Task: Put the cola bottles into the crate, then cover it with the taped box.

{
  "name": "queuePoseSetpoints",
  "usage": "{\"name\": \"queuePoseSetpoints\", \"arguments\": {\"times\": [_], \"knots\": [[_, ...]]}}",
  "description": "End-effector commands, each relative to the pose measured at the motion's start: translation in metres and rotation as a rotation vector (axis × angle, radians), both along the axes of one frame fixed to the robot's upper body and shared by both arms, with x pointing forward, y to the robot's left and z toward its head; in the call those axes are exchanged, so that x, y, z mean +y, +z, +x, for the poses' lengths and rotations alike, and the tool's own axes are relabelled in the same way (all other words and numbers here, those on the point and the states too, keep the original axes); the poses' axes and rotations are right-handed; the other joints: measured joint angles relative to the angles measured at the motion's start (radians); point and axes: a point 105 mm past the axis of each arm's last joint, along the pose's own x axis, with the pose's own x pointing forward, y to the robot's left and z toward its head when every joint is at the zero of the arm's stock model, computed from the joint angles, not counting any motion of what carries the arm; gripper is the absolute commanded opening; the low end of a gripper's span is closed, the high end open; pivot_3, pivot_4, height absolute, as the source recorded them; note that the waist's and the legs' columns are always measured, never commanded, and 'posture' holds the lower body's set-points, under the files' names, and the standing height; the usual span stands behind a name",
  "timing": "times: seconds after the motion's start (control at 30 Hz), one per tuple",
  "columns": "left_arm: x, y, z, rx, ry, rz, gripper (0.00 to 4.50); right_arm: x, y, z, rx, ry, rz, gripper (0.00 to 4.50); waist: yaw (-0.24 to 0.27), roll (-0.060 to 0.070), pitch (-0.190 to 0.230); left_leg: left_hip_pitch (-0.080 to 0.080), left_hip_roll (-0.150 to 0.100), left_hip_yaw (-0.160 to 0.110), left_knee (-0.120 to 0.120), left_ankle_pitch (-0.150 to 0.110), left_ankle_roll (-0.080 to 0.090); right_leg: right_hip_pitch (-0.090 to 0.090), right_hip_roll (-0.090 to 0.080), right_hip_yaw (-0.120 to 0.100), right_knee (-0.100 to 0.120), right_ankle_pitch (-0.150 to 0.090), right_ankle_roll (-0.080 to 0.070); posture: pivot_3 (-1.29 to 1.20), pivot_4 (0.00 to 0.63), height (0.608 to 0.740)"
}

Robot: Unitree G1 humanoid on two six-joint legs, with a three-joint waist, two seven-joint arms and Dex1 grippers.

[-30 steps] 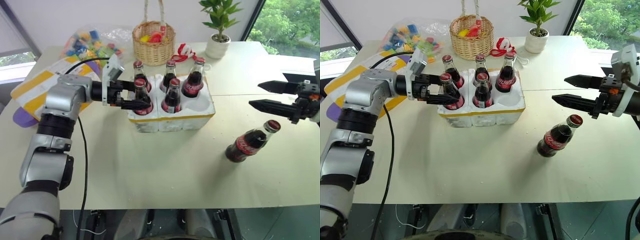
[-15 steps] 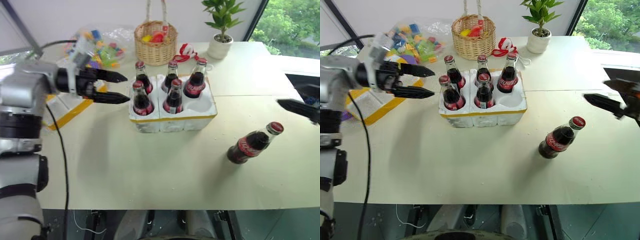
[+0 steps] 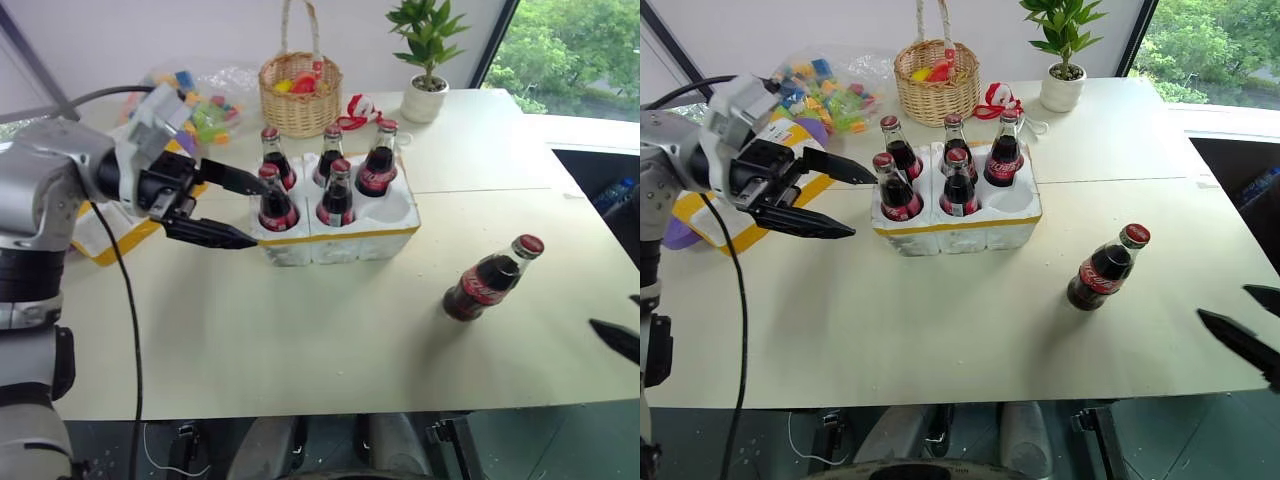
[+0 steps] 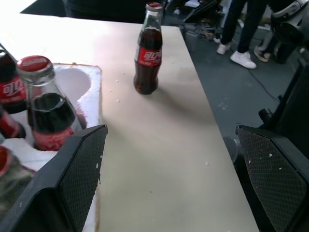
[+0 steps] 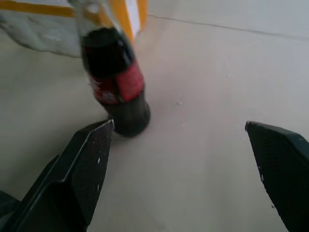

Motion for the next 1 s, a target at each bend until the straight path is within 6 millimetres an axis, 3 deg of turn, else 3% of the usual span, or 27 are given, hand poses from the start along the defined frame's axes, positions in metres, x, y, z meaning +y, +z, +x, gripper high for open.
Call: {"name": "queuePoseSetpoints", "arguments": {"times": [0.03, 0.4, 0.67, 1.0], "knots": [[-0.005, 0.007, -0.005, -0.038, -0.046, 0.002, 4.45, 0.022, -0.001, 0.006, -0.038, 0.03, 0.013, 4.5, 0.007, 0.0, 0.0, 0.0, 0.0, 0.0, 0.0, 0.0, 0.001, 0.0, 0.0, 0.0, 0.0, 0.0, 0.0, 0.0, 0.15, 0.732], [-0.014, 0.004, -0.005, -0.041, -0.084, 0.008, 4.45, 0.053, -0.012, 0.033, -0.064, 0.085, 0.095, 4.5, 0.009, -0.001, 0.0, -0.001, -0.001, 0.0, 0.0, 0.001, 0.003, -0.001, 0.0, 0.0, 0.0, 0.0, 0.0, 0.0, 0.15, 0.732], [-0.014, 0.005, -0.006, -0.049, -0.081, 0.01, 4.45, 0.054, -0.025, 0.057, -0.049, 0.068, 0.113, 4.5, 0.009, -0.001, 0.0, -0.001, -0.001, 0.0, -0.001, 0.001, 0.003, -0.001, 0.0, 0.0, 0.0, 0.0, 0.0, 0.0, 0.15, 0.732], [-0.016, 0.007, -0.005, -0.068, -0.069, 0.003, 4.45, 0.055, -0.043, 0.071, -0.022, 0.056, 0.123, 4.5, 0.009, -0.001, 0.0, -0.001, -0.001, 0.0, -0.001, 0.001, 0.003, -0.001, 0.0, 0.0, 0.0, 0.0, 0.0, 0.0, 0.15, 0.732]]}}
